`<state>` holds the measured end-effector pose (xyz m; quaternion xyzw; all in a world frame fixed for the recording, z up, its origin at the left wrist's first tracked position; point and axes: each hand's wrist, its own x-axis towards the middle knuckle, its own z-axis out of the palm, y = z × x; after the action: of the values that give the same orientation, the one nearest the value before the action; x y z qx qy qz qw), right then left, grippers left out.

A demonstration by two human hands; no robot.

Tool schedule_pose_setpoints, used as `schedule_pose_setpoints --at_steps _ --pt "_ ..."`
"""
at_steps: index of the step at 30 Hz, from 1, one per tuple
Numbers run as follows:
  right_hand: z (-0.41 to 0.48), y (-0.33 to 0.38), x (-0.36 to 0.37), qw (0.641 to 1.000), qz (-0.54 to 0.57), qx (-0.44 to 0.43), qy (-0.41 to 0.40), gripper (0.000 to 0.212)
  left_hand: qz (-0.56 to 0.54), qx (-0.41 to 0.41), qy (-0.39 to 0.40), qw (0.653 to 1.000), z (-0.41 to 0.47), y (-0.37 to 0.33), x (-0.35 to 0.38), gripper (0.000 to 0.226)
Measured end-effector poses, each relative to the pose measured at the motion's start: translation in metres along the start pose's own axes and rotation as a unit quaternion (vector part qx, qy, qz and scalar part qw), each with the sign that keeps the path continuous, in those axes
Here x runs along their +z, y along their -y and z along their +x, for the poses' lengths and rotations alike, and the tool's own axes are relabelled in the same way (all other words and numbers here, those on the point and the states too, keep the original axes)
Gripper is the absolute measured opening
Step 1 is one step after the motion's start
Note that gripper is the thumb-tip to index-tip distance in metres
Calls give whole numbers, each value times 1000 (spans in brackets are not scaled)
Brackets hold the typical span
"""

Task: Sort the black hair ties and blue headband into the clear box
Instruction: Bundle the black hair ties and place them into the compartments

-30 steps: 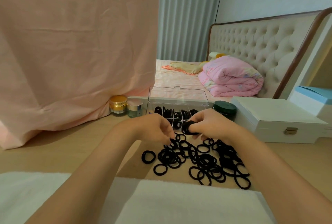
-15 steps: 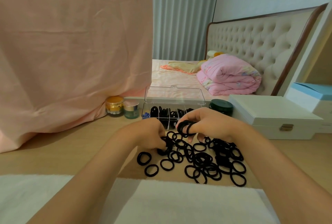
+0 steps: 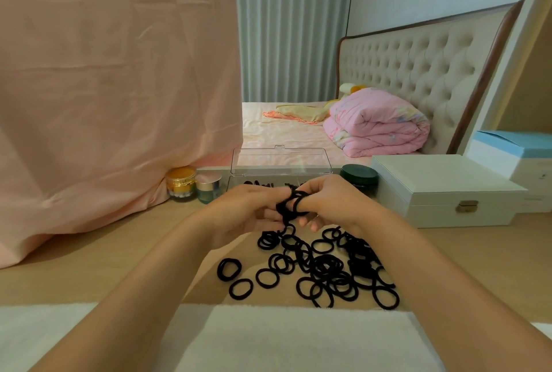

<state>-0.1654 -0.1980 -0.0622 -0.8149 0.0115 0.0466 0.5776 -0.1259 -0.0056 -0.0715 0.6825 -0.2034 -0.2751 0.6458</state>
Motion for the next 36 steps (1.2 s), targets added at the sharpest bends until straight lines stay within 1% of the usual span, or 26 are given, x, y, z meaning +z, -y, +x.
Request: schedule_pose_setpoints --at_steps 2,4,9,12,13,15,17,20,21,22,24,27,29,31,34,36 --pt "0 0 3 999 -38 -9 -9 14 54 13 -47 997 2 3 4 32" --pt "-1 1 3 997 -66 -27 -5 14 63 19 -73 995 3 6 5 27" --pt "-4 2 -5 996 -67 -36 50 25 75 27 -82 993 1 8 3 25" --pt "-9 7 -13 995 -31 -37 92 25 78 31 -85 993 1 9 3 23" --pt "-10 8 -15 995 -29 -43 85 23 70 32 -84 993 2 10 3 23" --pt "-9 8 -19 996 -52 -65 28 19 52 40 -85 994 3 9 2 24" --pt "-6 5 -19 996 -43 -79 -12 21 41 55 -80 994 5 5 3 26" --pt "-3 1 -22 995 77 -58 -1 40 28 68 -72 995 11 -2 8 27" --pt "-2 1 -23 994 100 -51 5 43 29 71 -72 994 14 -5 9 27" --pt "-2 0 -25 993 107 -47 10 42 37 75 -71 994 18 -8 11 27" --pt "-2 -2 -28 993 107 -52 15 33 58 81 -79 992 26 -15 13 28" --pt "0 -4 -35 990 131 -57 -8 26 79 91 -110 987 41 -24 15 27" --pt "2 -5 -40 985 159 -55 -33 25 99 101 -109 984 51 -29 15 24" --pt "4 -7 -44 981 173 -57 -69 21 125 105 -89 982 59 -34 15 22" --pt "7 -11 -47 978 160 -60 -121 16 192 121 -62 972 68 -39 16 21" --pt "8 -12 -50 976 140 -60 -153 16 225 148 -88 959 75 -35 16 18"
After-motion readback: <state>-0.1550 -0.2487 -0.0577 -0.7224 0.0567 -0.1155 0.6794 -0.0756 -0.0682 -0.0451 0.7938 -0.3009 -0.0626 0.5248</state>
